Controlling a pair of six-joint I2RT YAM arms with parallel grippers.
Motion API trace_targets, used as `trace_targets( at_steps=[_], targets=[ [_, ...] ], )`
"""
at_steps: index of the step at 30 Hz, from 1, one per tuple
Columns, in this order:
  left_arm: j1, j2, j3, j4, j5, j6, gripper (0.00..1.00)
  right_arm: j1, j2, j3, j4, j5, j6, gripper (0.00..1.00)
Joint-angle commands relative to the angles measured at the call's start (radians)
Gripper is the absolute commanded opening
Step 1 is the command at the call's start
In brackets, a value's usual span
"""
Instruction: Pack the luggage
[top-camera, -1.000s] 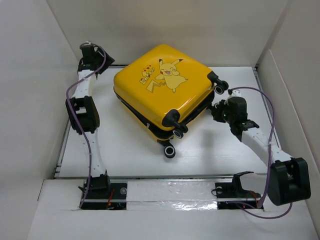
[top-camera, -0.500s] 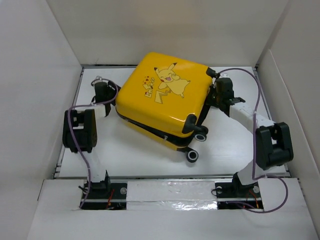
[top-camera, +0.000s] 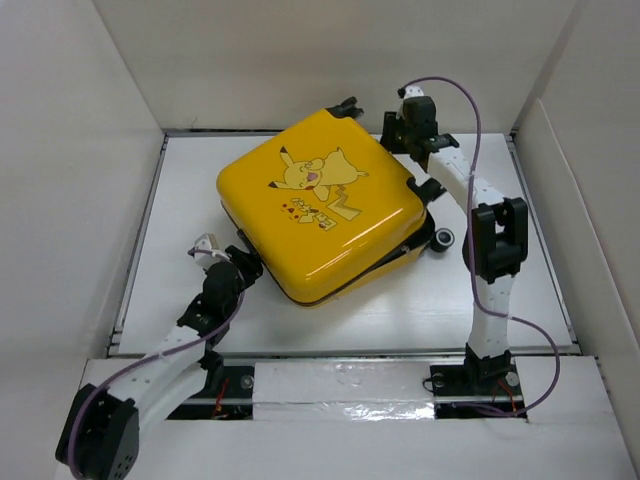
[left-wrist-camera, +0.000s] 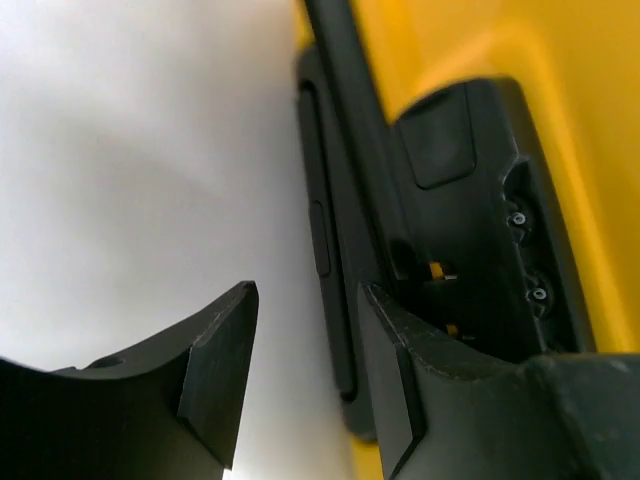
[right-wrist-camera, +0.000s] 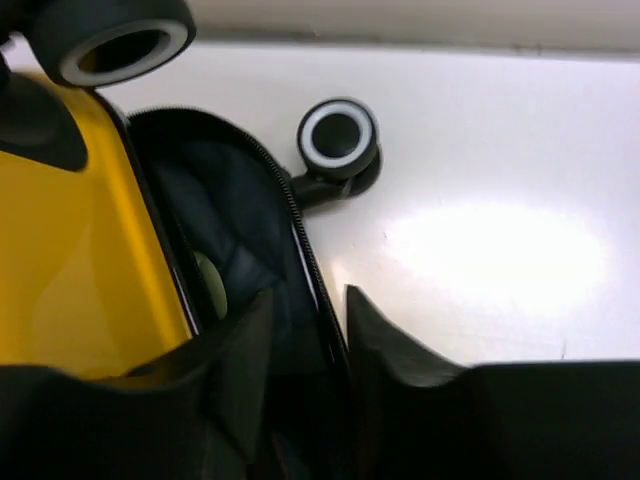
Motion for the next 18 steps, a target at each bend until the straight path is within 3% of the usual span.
trace_targets(
  at_steps=[1, 3, 6, 9, 11, 13, 15, 16, 18],
  targets=[
    [-0.117, -0.135, -0.024, -0.003, 0.194, -0.023, 0.43, 0.195, -0.107, 0.099, 0.007, -0.336, 0.089, 0.60],
    [-0.118, -0.163, -0.030, -0.020, 0.199, -0.016, 0.43, 0.172, -0.156, 0.117, -0.014, -0.362, 0.075, 0.69],
    [-0.118, -0.160, -0.001, -0.019, 0.203, -0.005, 0.43, 0.143, -0.263, 0.070, -0.025, -0.347, 0.055, 0.92],
    [-0.118, -0.133, 0.051, 0.004, 0.228, 0.009, 0.43, 0.091, -0.360, -0.019, -0.039, -0.347, 0.033, 0.94],
    [-0.118, -0.111, 0.079, 0.015, 0.234, 0.021, 0.44, 0.081, -0.508, -0.128, -0.014, -0.345, 0.007, 0.89],
    [-0.118, -0.077, 0.119, 0.037, 0.242, 0.030, 0.44, 0.103, -0.715, -0.390, 0.102, -0.338, 0.006, 0.66],
    [-0.118, -0.045, 0.160, 0.047, 0.246, 0.043, 0.44, 0.152, -0.861, -0.581, 0.183, -0.310, 0.020, 0.34],
    [-0.118, -0.006, 0.174, 0.049, 0.258, 0.046, 0.44, 0.170, -0.932, -0.763, 0.255, -0.263, 0.042, 0.16],
    [-0.118, 0.038, 0.215, 0.058, 0.281, 0.049, 0.44, 0.205, -1.116, -0.914, 0.294, -0.212, 0.081, 0.03]
  ],
)
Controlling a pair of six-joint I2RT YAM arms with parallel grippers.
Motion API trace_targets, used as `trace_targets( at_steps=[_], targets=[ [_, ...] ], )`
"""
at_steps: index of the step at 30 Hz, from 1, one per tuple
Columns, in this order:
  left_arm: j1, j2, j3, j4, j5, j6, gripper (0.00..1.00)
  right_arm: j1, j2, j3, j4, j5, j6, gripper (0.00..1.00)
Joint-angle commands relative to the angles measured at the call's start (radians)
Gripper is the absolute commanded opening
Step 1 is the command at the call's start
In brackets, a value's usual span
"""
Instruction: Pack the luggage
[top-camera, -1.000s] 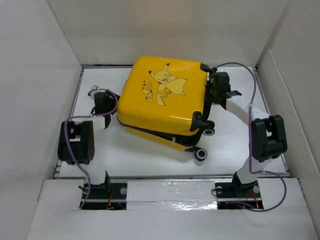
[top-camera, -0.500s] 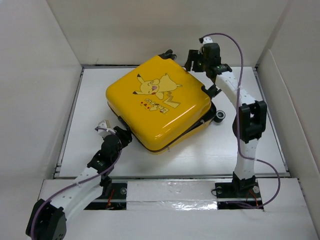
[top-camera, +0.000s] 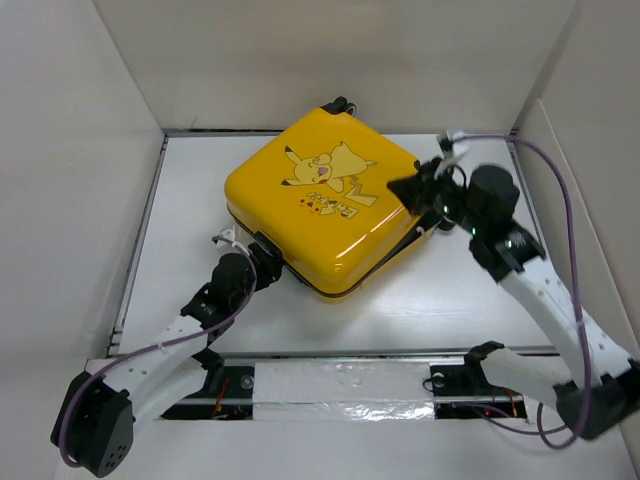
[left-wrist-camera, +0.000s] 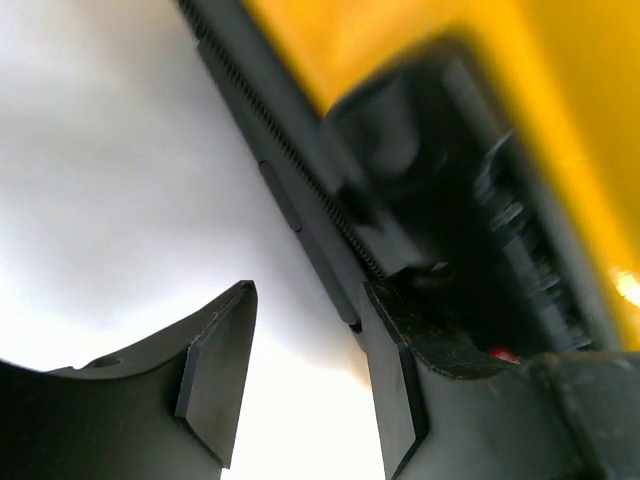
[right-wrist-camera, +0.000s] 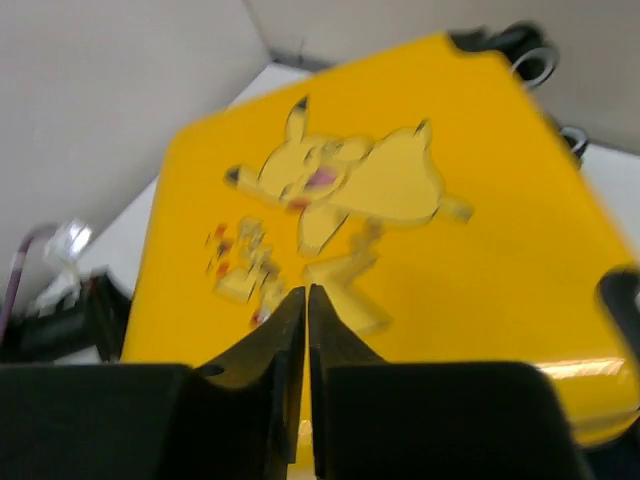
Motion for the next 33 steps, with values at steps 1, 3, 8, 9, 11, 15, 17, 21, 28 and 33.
trace_targets(
  at_steps=[1, 3, 8, 9, 11, 15, 17, 21, 28, 33],
  targets=[
    [-0.026, 0.078, 0.136, 0.205, 0.134, -0.009, 0.44, 0.055, -0.172, -0.312, 0.124, 0.105, 0.065, 0.00],
    [-0.026, 0.113, 0.179, 0.192, 0.142, -0.005, 0.43, 0.069, -0.284, -0.409, 0.112, 0.177, 0.087, 0.00],
    [-0.026, 0.123, 0.248, 0.044, -0.115, 0.025, 0.43, 0.046, -0.424, -0.574, 0.017, 0.446, 0.173, 0.00],
    [-0.026, 0.098, 0.230, 0.025, -0.183, 0.014, 0.45, 0.037, -0.459, -0.607, 0.015, 0.460, 0.186, 0.00],
    [-0.026, 0.022, 0.211, 0.019, -0.341, -0.014, 0.50, 0.002, -0.482, -0.629, 0.012, 0.504, 0.214, 0.00],
    [0.007, -0.067, 0.263, 0.020, -0.458, -0.041, 0.57, -0.079, -0.457, -0.632, -0.003, 0.512, 0.220, 0.00],
    [0.016, -0.112, 0.294, 0.030, -0.527, -0.050, 0.56, -0.141, -0.397, -0.629, 0.020, 0.448, 0.210, 0.00],
    [0.041, -0.089, 0.380, 0.204, -0.607, -0.005, 0.58, -0.219, -0.292, -0.621, 0.084, 0.362, 0.205, 0.00],
    [0.389, 0.602, 0.935, -0.010, 0.001, -0.014, 0.62, -0.276, -0.225, -0.640, 0.179, 0.336, 0.207, 0.00],
    [0.503, 0.989, 1.405, -0.247, 0.212, 0.087, 0.63, -0.296, -0.188, -0.670, 0.250, 0.313, 0.207, 0.00]
  ],
)
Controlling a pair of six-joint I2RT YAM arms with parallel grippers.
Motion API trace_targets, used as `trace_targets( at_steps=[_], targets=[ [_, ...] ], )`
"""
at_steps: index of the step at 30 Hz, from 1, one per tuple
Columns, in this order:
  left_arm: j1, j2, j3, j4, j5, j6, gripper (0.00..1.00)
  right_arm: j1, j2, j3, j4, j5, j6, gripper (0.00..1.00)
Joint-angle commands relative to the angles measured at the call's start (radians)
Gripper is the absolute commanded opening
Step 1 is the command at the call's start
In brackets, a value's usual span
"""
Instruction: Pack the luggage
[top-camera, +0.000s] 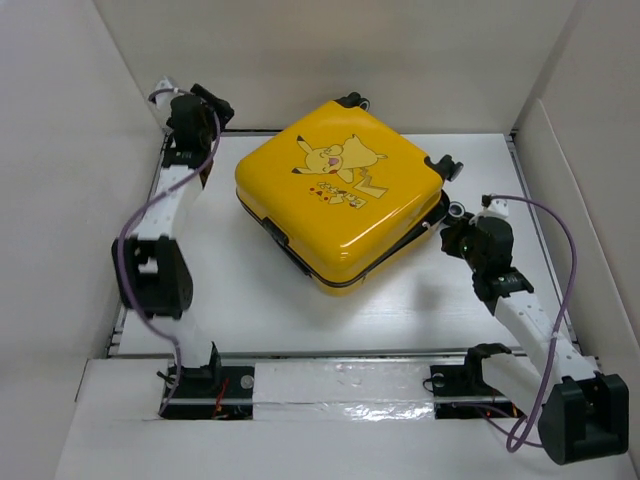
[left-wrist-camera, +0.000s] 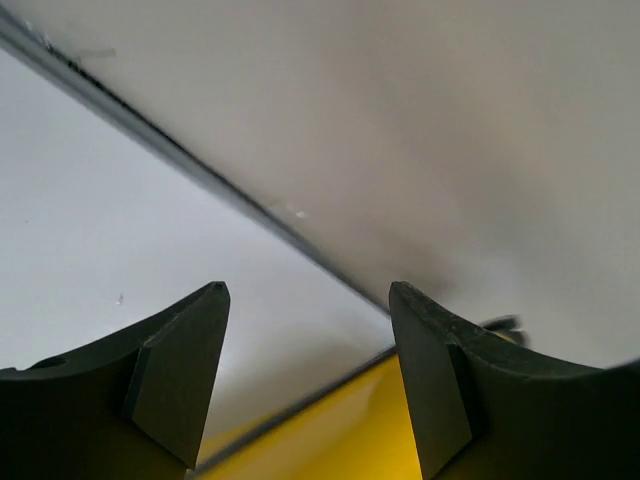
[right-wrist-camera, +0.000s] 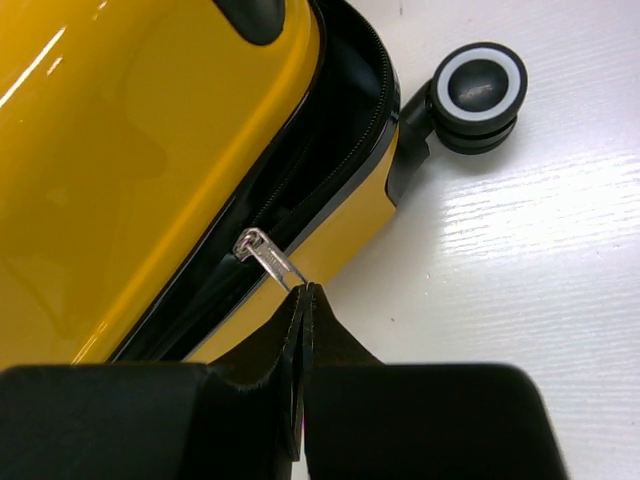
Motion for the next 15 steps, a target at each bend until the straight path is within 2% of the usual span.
trace_targets(
  at_steps=[1, 3, 4, 6, 9, 13, 14, 15],
  targets=[
    [0.047, 0.275, 0.302, -0.289, 0.266, 0.110, 0.63, -0.011, 0.041, -0.009, 0.099, -0.034, 0.004, 0.00],
    [0.047, 0.394, 0.514, -0.431, 0.310, 0.173, 0.62, -0.021, 0.058, 0.000, 0.085, -0.033, 0.003, 0.00],
    [0.047, 0.472, 0.552, -0.445, 0.350, 0.187, 0.63, -0.021, 0.064, 0.004, 0.087, -0.031, 0.004, 0.00],
    [0.047, 0.531, 0.630, -0.464, 0.393, 0.201, 0.64, -0.021, 0.085, 0.000, 0.116, -0.028, 0.000, 0.00],
    [0.036, 0.577, 0.619, -0.389, 0.487, 0.205, 0.64, -0.021, 0.148, 0.032, 0.150, -0.095, -0.014, 0.01],
    [0.027, 0.612, 0.573, -0.320, 0.692, 0.182, 0.65, -0.021, 0.274, 0.100, 0.192, -0.138, -0.019, 0.01],
    [0.015, 0.599, 0.536, -0.303, 0.700, 0.178, 0.64, -0.011, 0.303, 0.112, 0.205, -0.172, -0.022, 0.01],
    [0.014, 0.570, 0.399, -0.213, 0.696, 0.170, 0.64, -0.011, 0.358, 0.147, 0.213, -0.192, -0.025, 0.02]
  ],
)
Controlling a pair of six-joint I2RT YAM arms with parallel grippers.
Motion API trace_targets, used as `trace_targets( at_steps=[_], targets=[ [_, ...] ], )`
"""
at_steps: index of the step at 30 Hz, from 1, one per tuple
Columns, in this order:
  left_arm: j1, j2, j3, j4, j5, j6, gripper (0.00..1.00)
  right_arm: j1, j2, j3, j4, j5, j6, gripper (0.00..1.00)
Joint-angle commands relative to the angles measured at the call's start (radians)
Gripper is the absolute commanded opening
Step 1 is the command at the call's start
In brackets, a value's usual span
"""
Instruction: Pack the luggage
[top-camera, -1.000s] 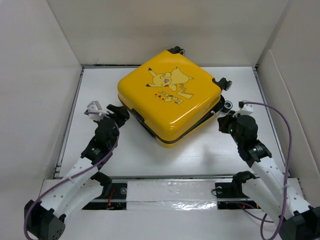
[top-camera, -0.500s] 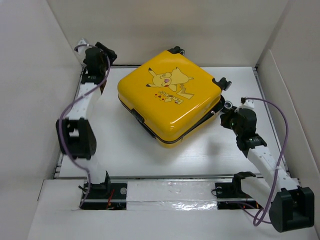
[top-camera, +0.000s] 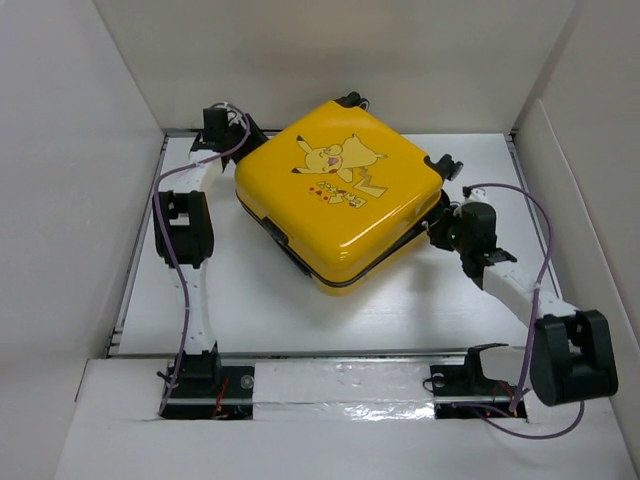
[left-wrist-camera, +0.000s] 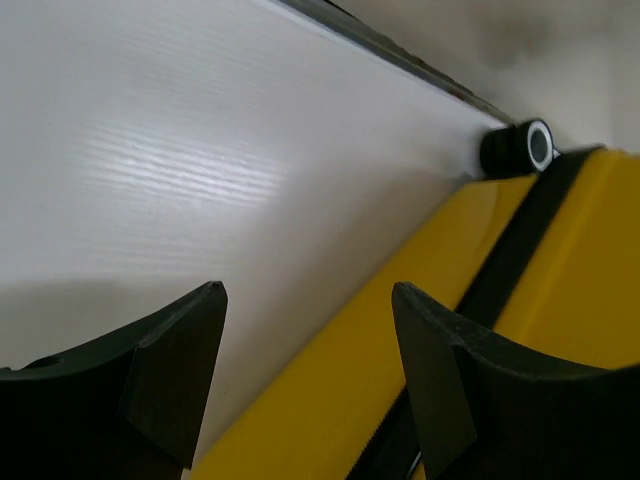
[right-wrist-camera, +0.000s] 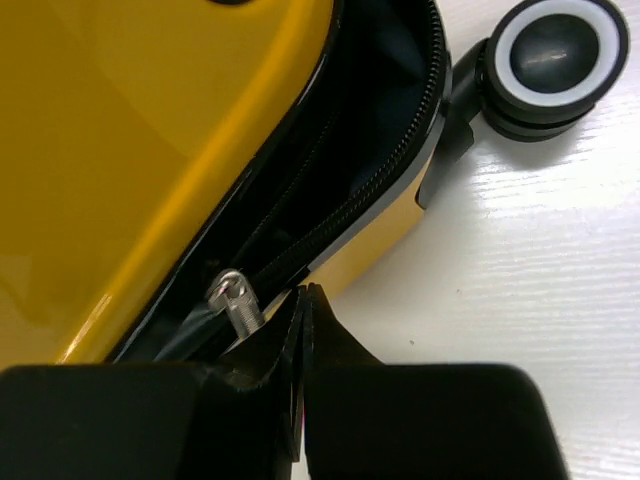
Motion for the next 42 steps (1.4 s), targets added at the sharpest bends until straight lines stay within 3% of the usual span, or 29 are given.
trace_targets(
  at_steps=[1, 2, 6, 10, 15, 18, 19, 20, 22, 24, 26, 27, 29, 30, 31, 32, 34, 37, 39, 42],
  targets=[
    [-0.030, -0.162, -0.209, 0.217, 0.129, -0.007, 0.64, 0.013, 0.105, 0.104, 0.116, -0.089, -0.027, 0.02],
    [-0.030, -0.202, -0.379, 0.355, 0.117, -0.058, 0.64, 0.013, 0.129, 0.133, 0.125, -0.123, -0.035, 0.02],
    [-0.039, -0.391, -0.760, 0.663, 0.092, -0.225, 0.61, 0.034, 0.234, 0.199, 0.173, -0.212, -0.059, 0.01],
    [-0.059, -0.569, -1.001, 0.793, 0.000, -0.287, 0.60, 0.045, 0.307, 0.293, 0.157, -0.253, -0.064, 0.01],
    [-0.005, -0.632, -1.042, 0.730, -0.087, -0.316, 0.65, 0.045, 0.277, 0.255, 0.145, -0.227, -0.020, 0.04],
    [0.024, -0.680, -1.011, 0.704, -0.144, -0.372, 0.72, 0.036, 0.204, 0.172, 0.136, -0.207, 0.005, 0.18],
    [0.024, -0.700, -0.988, 0.683, -0.164, -0.378, 0.75, 0.036, 0.183, 0.148, 0.122, -0.201, 0.007, 0.29],
    [0.053, -0.710, -0.956, 0.648, -0.196, -0.382, 0.78, 0.036, 0.164, 0.126, 0.111, -0.201, 0.004, 0.33],
    [0.077, -0.761, -0.865, 0.548, -0.225, -0.376, 0.82, 0.036, 0.099, 0.043, 0.099, -0.186, 0.001, 0.41],
    [0.096, -0.830, -0.841, 0.496, -0.320, -0.370, 0.80, 0.036, 0.055, -0.060, 0.117, -0.187, 0.014, 0.42],
    [0.096, -0.960, -0.857, 0.497, -0.396, -0.364, 0.75, 0.036, 0.009, -0.115, 0.145, -0.200, 0.023, 0.42],
    [0.059, -1.009, -0.889, 0.515, -0.435, -0.341, 0.63, 0.036, -0.004, -0.136, 0.150, -0.200, 0.024, 0.42],
    [0.012, -1.144, -0.922, 0.497, -0.519, -0.298, 0.45, 0.036, -0.040, -0.181, 0.162, -0.201, 0.024, 0.31],
    [-0.013, -1.192, -0.949, 0.490, -0.529, -0.281, 0.32, 0.036, -0.053, -0.188, 0.162, -0.201, 0.020, 0.25],
    [-0.051, -1.280, -1.035, 0.493, -0.526, -0.272, 0.11, 0.045, -0.067, -0.193, 0.147, -0.198, 0.016, 0.14],
    [-0.067, -1.321, -1.090, 0.496, -0.491, -0.277, 0.02, 0.045, -0.094, -0.195, 0.140, -0.193, 0.011, 0.08],
    [-0.082, -1.444, -1.274, 0.491, -0.448, -0.287, 0.00, 0.045, -0.120, -0.198, 0.121, -0.178, 0.005, 0.01],
    [-0.082, -1.619, -1.455, 0.357, -0.457, -0.261, 0.00, 0.045, -0.153, -0.193, 0.093, -0.163, -0.013, 0.01],
    [-0.082, -1.722, -1.480, 0.185, -0.541, -0.211, 0.00, 0.054, -0.162, -0.199, 0.090, -0.161, -0.016, 0.01],
    [-0.091, -1.894, -1.499, 0.045, -0.523, -0.200, 0.00, 0.054, -0.165, -0.208, 0.096, -0.163, -0.015, 0.02]
  ],
)
